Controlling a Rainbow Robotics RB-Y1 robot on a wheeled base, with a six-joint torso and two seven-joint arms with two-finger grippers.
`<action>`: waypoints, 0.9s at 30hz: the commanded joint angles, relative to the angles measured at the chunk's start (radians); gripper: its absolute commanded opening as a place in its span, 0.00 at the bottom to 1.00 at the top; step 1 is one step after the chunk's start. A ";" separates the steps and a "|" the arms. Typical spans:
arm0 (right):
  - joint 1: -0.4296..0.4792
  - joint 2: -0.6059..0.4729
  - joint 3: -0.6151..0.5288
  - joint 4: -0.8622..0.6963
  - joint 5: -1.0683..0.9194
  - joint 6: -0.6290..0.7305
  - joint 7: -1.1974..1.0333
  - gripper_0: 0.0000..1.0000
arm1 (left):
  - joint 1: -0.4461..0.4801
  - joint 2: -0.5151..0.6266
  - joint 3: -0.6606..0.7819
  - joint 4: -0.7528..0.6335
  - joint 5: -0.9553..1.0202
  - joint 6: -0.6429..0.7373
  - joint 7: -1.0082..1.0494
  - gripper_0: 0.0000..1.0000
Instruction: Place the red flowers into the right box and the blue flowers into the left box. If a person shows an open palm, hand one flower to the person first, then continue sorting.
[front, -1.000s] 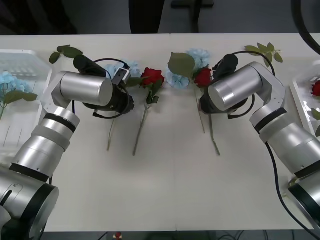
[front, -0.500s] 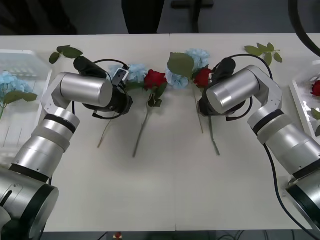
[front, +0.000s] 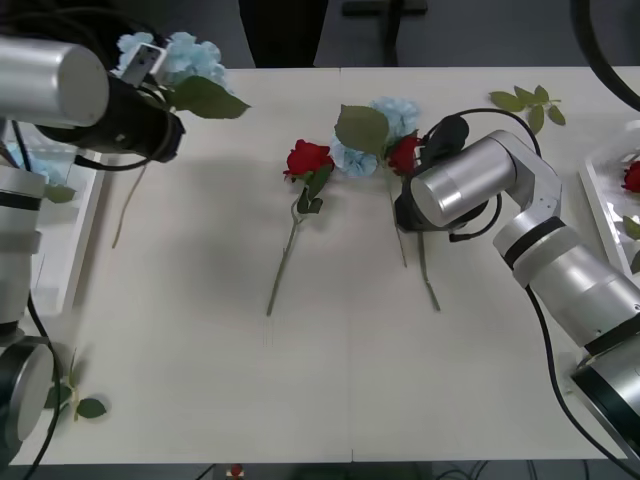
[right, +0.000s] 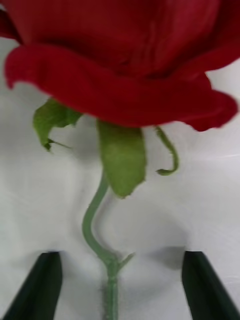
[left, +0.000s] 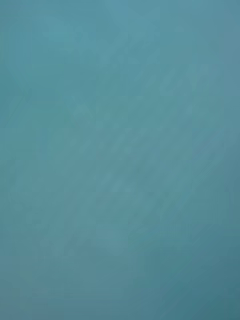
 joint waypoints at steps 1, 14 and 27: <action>-0.022 0.009 0.005 0.017 -0.010 -0.005 -0.052 0.43 | 0.010 0.136 0.086 -0.069 0.037 0.098 0.024 0.00; -0.022 0.009 0.014 0.063 -0.032 -0.060 -0.048 0.34 | 0.212 0.356 0.316 0.000 0.175 0.000 0.017 0.00; -0.022 0.009 0.015 0.074 -0.050 -0.065 -0.046 0.00 | 0.350 0.354 0.351 0.256 0.213 -0.287 -0.029 0.00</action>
